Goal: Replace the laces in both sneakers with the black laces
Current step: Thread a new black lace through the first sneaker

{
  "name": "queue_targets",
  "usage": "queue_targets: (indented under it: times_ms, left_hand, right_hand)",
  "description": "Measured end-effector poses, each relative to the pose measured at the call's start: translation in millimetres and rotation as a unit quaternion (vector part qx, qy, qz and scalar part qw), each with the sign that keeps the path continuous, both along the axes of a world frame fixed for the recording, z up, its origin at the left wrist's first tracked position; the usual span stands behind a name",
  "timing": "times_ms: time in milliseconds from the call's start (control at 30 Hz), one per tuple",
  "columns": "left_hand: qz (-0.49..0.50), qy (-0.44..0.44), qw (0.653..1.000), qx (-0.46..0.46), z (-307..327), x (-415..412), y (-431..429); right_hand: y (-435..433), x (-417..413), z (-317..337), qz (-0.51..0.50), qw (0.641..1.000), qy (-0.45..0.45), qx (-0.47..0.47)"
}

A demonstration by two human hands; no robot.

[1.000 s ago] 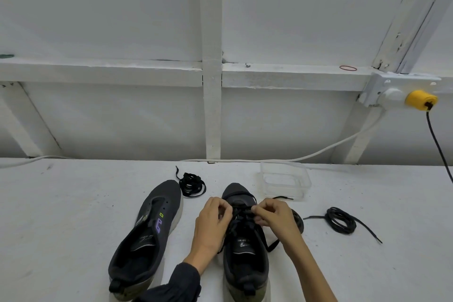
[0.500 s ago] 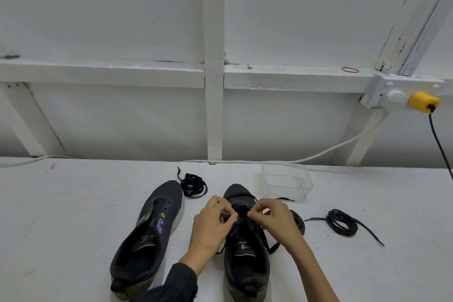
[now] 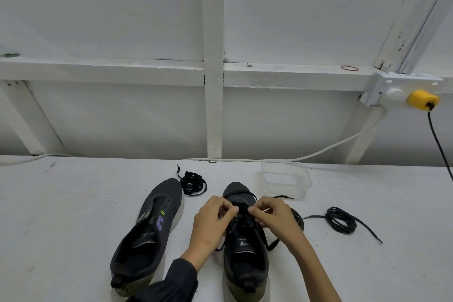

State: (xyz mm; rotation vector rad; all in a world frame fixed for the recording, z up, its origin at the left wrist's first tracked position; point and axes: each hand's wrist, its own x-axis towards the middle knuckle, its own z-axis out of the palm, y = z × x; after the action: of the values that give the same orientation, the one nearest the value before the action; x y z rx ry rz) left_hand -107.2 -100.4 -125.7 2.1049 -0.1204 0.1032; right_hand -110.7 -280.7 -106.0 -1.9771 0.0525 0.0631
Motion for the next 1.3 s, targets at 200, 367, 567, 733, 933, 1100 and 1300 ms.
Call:
queue_targets:
  times_ms: [200,367,567,733,933,1100,1300]
  left_hand:
    - [0.037,-0.017,0.999,-0.009,-5,-8,-3]
    - [0.029,-0.022,0.997,-0.072,0,-14,-1]
    - [-0.035,-0.024,0.994,-0.100,7,-20,2]
    - [-0.034,-0.017,0.997,-0.071,8,-16,1]
    - [-0.038,-0.016,0.999,-0.036,2,-16,1]
    - [-0.004,-0.023,0.998,-0.056,-2,-21,-5]
    - [-0.018,-0.013,0.998,-0.053,2,-14,0]
  right_hand:
    - [0,-5,-3,-0.021,0.998,0.009,0.059]
    - [-4,-13,4,-0.045,0.989,0.020,0.138]
    - [-5,-16,10,0.054,0.995,0.047,0.066]
    - [-1,-14,18,0.081,0.996,0.030,0.003]
    - [-3,-15,17,0.063,0.997,0.052,-0.012]
    - [-3,-17,12,0.004,0.992,0.087,0.096]
    - [-6,-17,18,0.032,0.991,0.082,0.097]
